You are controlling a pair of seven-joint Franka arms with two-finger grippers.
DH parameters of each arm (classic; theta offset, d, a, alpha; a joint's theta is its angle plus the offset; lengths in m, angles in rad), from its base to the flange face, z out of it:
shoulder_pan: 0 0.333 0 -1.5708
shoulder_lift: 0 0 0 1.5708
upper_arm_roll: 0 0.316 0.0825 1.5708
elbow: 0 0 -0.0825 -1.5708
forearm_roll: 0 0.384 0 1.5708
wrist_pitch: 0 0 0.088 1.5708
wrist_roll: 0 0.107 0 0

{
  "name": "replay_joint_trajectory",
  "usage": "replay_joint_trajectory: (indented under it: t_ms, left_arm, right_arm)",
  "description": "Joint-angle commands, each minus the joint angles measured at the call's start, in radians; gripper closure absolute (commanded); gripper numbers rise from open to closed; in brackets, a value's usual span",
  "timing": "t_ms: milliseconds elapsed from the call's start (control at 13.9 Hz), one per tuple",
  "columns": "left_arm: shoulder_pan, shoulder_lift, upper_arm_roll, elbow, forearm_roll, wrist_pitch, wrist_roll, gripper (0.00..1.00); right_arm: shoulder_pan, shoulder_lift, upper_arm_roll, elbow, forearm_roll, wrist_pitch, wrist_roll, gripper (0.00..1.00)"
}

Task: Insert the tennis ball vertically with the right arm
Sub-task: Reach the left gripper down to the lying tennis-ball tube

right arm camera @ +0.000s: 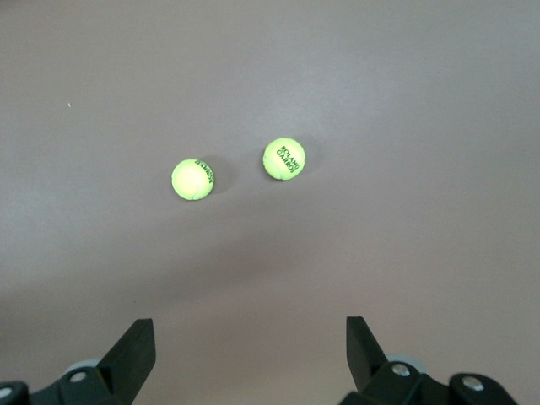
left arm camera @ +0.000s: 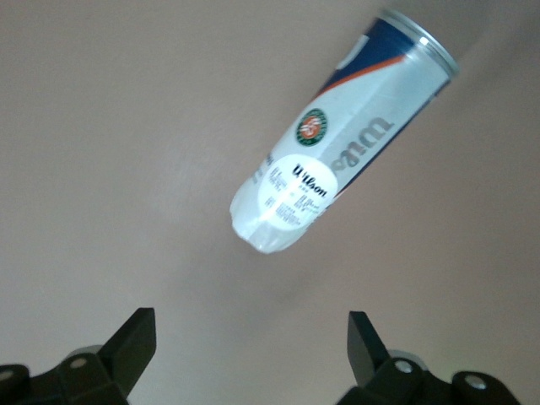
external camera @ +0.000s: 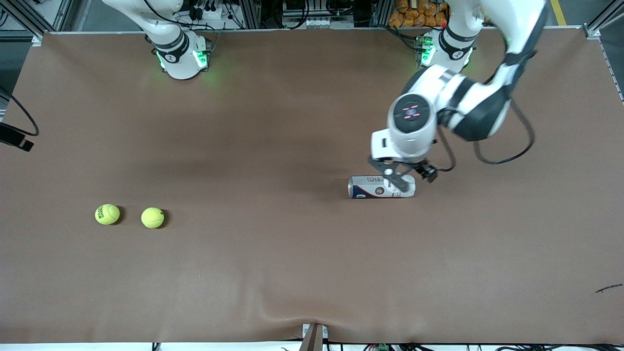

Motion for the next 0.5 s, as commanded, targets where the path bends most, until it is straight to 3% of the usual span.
replay_joint_trajectory:
  t_ms: [0, 431]
  left_arm:
    - [-0.052, 0.056, -0.004, 0.030, 0.086, -0.009, 0.078, 0.00]
    - [-0.109, 0.152, -0.005, 0.034, 0.278, 0.000, 0.290, 0.00]
  right_arm:
    - [-0.009, 0.030, -0.004, 0.008, -0.002, 0.006, 0.012, 0.00]
    - [-0.005, 0.089, -0.005, 0.016, -0.005, 0.006, 0.009, 0.00]
